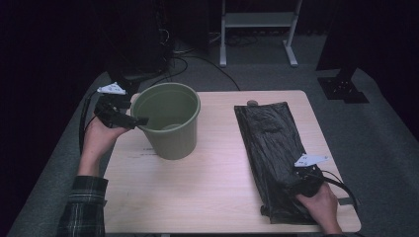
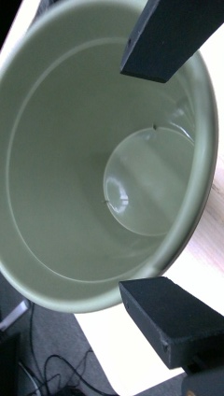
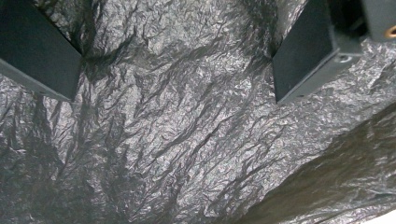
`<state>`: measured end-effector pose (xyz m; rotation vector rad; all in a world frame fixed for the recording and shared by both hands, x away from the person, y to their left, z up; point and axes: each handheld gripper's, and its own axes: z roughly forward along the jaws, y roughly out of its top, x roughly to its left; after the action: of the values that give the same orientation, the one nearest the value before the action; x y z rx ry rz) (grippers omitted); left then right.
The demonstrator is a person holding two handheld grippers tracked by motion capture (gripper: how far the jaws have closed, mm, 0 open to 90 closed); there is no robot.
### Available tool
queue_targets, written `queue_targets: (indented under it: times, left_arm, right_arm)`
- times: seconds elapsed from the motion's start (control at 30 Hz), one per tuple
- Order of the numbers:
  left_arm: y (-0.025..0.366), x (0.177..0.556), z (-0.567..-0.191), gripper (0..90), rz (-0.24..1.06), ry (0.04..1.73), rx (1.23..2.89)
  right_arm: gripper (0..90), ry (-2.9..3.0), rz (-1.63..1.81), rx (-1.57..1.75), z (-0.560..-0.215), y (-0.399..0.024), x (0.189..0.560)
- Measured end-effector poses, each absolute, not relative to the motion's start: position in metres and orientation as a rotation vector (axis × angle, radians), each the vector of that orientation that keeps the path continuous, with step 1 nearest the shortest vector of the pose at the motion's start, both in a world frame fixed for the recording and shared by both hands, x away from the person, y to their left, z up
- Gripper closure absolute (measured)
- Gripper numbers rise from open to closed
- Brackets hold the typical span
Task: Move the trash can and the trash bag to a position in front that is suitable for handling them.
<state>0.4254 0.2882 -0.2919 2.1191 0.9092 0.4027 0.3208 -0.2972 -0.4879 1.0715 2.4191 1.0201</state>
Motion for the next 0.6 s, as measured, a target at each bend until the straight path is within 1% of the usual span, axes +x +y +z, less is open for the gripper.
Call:
queue_targets:
  times: [0.13, 0.3, 0.6]
  left_arm:
    - [0.29, 0.431, -0.298, 0.0, 0.408, 0.929, 2.124]
    - [0.295, 0.437, -0.306, 0.0, 0.375, 0.95, 2.121]
    - [0.293, 0.435, -0.308, 0.0, 0.378, 0.944, 2.113]
  right_arm:
    - [0.3, 2.419, 1.02, 1.071, -0.488, -0.297, 0.321]
    - [0.3, 2.421, 1.02, 1.069, -0.488, -0.297, 0.321]
    - [0.3, 2.421, 1.02, 1.068, -0.488, -0.297, 0.321]
